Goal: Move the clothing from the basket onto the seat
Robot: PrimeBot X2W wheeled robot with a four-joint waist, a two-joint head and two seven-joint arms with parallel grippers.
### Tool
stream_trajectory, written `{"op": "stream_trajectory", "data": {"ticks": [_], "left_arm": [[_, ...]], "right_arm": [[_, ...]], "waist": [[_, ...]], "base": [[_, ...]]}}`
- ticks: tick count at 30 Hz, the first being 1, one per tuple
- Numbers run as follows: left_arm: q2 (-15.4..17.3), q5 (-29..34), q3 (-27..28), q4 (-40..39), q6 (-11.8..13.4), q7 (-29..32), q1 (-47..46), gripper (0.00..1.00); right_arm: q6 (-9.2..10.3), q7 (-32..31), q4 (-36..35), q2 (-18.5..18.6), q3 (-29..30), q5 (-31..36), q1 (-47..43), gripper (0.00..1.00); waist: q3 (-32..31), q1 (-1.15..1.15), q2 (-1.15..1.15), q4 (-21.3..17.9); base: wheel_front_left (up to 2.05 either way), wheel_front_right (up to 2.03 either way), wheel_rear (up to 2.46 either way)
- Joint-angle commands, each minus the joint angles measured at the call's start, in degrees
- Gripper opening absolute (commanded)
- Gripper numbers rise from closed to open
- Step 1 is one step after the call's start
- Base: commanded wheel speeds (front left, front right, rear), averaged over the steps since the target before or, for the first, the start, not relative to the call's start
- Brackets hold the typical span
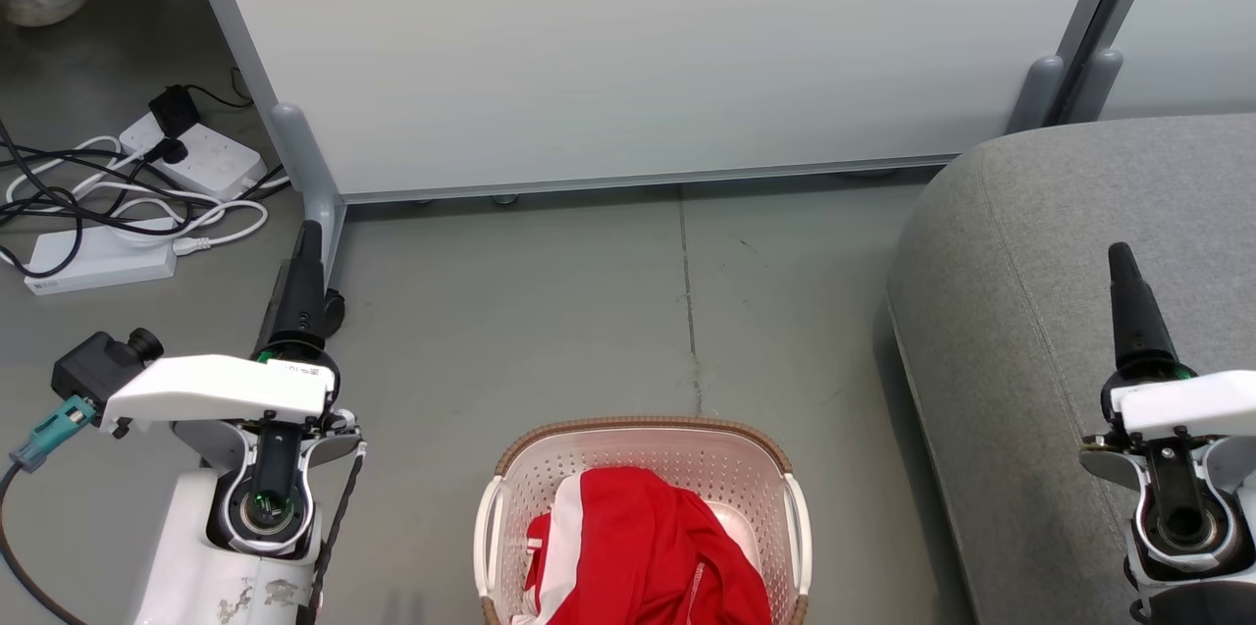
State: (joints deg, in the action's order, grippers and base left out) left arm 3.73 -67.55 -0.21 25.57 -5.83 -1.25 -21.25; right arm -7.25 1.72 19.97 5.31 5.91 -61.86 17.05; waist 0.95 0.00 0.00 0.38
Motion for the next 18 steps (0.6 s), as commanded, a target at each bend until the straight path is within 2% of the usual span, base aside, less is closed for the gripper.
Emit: {"op": "stream_trajectory", "data": {"ticks": [1,8,18], "left_arm": [[0.92,2.84,-0.40,-1.87,0.51,-0.60,-0.42,1.00],[2.19,11.24,-2.02,-4.73,2.18,-2.04,1.32,1.00],[4.65,22.13,-4.92,-6.73,4.34,-3.87,3.52,1.00]], "right_arm": [[-0.23,0.80,-2.08,0.73,-0.42,3.45,0.87,1.00],[-0.25,2.23,-4.63,1.24,-2.14,13.83,-0.40,1.00],[-0.26,4.06,-5.44,1.18,-4.08,23.18,-2.23,1.00]], "waist": [[-0.05,0.00,0.00,0.02],[-0.19,0.00,0.00,0.23],[-0.29,0.00,0.00,0.56]], "base": [[0.00,0.00,0.00],[0.00,0.00,0.00],[0.00,0.00,0.00]]}}
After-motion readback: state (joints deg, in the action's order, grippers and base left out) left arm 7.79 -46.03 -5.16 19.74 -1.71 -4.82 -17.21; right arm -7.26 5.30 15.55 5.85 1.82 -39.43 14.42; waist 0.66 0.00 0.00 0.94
